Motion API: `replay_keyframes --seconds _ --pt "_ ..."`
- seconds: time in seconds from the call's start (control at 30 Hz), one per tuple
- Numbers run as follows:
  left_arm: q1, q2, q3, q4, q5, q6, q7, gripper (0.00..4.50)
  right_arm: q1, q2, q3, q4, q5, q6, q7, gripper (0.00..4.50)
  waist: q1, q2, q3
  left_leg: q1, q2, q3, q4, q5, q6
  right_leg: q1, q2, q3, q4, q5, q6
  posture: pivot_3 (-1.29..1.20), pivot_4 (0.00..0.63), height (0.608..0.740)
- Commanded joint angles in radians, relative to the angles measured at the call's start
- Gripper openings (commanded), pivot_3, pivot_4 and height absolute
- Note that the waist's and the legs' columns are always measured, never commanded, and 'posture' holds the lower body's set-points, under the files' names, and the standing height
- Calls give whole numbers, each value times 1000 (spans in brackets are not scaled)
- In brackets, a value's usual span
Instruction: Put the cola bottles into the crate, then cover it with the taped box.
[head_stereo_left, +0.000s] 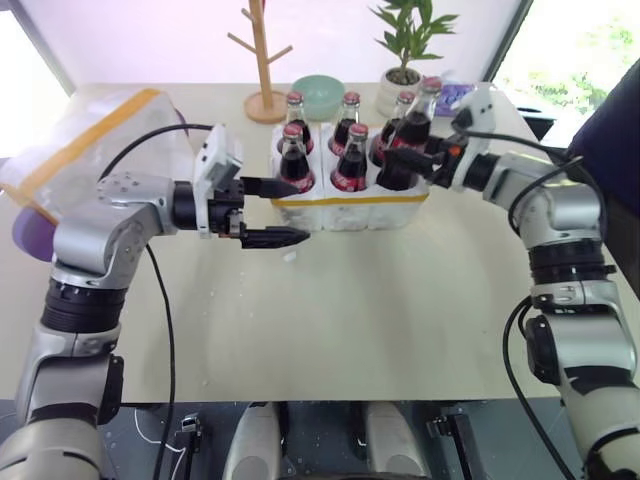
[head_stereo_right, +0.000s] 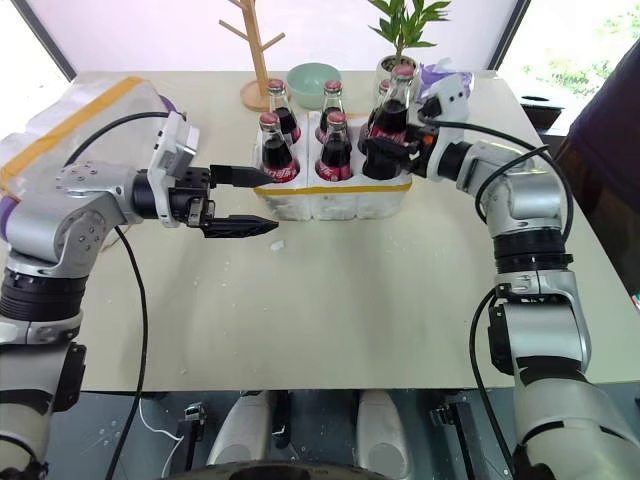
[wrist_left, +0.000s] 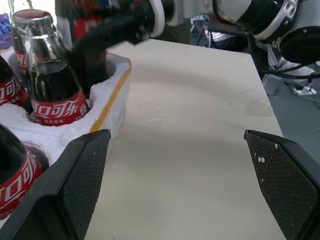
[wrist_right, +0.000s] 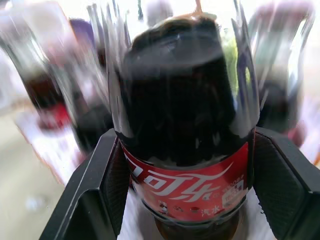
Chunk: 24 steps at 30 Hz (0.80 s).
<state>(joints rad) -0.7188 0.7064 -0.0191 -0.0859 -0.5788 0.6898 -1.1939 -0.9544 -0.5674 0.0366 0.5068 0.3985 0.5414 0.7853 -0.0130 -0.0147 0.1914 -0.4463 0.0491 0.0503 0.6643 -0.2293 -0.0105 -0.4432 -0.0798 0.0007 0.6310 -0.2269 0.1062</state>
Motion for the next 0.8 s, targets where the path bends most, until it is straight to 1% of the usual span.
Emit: replay_keyframes --seconds 0.03,0.07,0.1,0.13,0.2,0.3,0.43,0.5,0.53,0.6,0.67,0.7,0.73,0.8 --pt "8 29 47 -37 -11 -7 15 4500 -42 6 -15 61 -69 -63 -40 2784 -1 0 0 0 0 0 0 0 0 0 0 0 0 0 0 0 150 740" --pt "11 35 53 -36 -11 -8 19 4500 -43 8 -14 81 -83 -63 -47 3916 -1 0 0 1 0 0 0 0 0 0 0 0 0 0 0 0 150 740" --pt "15 46 62 -34 -9 -10 22 4500 -35 5 -8 81 -99 -77 -45 4073 0 0 0 2 0 0 0 0 0 1 0 0 1 0 0 0 150 740" --pt "19 56 70 -32 -7 -13 24 4500 -27 2 -3 73 -109 -91 -35 4474 1 0 0 3 0 0 0 0 0 2 0 0 1 0 0 0 150 740" --pt "30 92 95 -29 -5 -12 28 4500 -14 -12 -18 25 -99 -83 -9 4474 1 0 0 4 0 -1 0 1 -1 4 0 -1 0 0 0 0 150 740" --pt "71 189 171 -43 -13 0 20 4500 1 -75 -79 -99 -34 -1 52 4474 1 0 0 4 0 0 1 1 -1 4 0 0 0 0 -1 0 150 740" --pt "137 361 345 -56 -65 68 -13 4500 42 -230 -173 -305 79 141 164 4474 1 0 1 3 0 0 -2 1 -1 1 0 -1 0 0 0 0 150 740" --pt "205 479 462 -28 -59 100 -68 4500 62 -328 -230 -383 150 229 230 4474 0 0 1 3 1 0 -3 0 -1 0 0 -1 0 0 -1 0 150 740" --pt "261 540 529 -3 -32 105 -107 4500 79 -380 -257 -418 183 269 268 4474 -2 0 1 3 1 0 -4 0 -1 0 0 -1 -1 -1 -1 0 150 740" --pt "357 617 618 37 12 93 -160 4500 110 -447 -289 -467 229 312 317 4474 -5 0 1 4 1 2 -5 0 -1 0 0 -1 -1 -1 -2 0 150 740" --pt "516 697 721 174 157 17 -256 4500 128 -523 -331 -541 295 344 391 4474 -8 1 1 6 1 3 -5 0 -1 1 -1 -1 -2 -3 -6 0 150 740" --pt "580 730 751 253 217 -25 -290 4500 119 -548 -344 -569 324 363 411 4474 -13 3 2 6 2 3 -6 0 -1 1 -1 -1 -2 -4 -7 0 150 740" --pt "615 750 760 314 246 -61 -306 4500 105 -559 -348 -588 346 378 417 4474 -16 6 2 8 2 5 -6 0 -1 0 -2 -1 -1 -5 -9 0 150 740" --pt "631 786 723 440 280 -149 -308 4500 67 -563 -343 -612 387 404 413 4474 -23 6 2 10 2 4 -6 0 -2 1 -1 -1 0 -5 -11 0 150 740"
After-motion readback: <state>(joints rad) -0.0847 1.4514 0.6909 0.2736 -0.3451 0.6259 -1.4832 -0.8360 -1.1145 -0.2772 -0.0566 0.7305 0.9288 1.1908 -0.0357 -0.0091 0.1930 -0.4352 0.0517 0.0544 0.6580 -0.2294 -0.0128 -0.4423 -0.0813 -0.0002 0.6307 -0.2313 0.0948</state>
